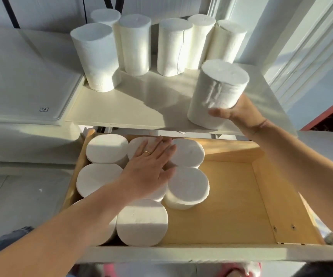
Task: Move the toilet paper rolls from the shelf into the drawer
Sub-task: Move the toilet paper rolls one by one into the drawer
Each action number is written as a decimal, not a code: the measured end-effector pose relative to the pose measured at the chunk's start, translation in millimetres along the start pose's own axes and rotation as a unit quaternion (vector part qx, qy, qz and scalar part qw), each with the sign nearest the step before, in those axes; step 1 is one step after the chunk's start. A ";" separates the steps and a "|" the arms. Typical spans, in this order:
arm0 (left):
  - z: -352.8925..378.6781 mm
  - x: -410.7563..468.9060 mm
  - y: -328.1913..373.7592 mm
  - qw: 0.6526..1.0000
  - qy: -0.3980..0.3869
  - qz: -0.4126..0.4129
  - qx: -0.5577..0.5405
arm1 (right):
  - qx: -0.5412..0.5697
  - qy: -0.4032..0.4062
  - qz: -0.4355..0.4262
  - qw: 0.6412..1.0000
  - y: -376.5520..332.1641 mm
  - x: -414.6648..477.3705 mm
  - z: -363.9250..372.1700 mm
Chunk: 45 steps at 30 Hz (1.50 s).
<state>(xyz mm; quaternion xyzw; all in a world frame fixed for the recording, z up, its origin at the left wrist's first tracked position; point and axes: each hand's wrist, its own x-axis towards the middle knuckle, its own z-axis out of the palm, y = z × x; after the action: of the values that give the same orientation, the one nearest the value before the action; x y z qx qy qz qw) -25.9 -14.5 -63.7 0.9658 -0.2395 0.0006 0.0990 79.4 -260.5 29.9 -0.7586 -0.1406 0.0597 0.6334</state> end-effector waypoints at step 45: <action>4.7 -11.7 12.9 0.999 -0.020 0.039 0.024 | 0.058 -0.259 0.484 0.834 59.6 -175.4 30.5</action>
<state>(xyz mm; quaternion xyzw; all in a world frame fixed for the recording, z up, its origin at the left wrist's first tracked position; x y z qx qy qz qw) -42.4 -21.2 -66.5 0.9576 -0.2791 -0.0089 0.0706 -87.8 -291.8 -49.6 -0.6486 0.0891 0.5612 0.5064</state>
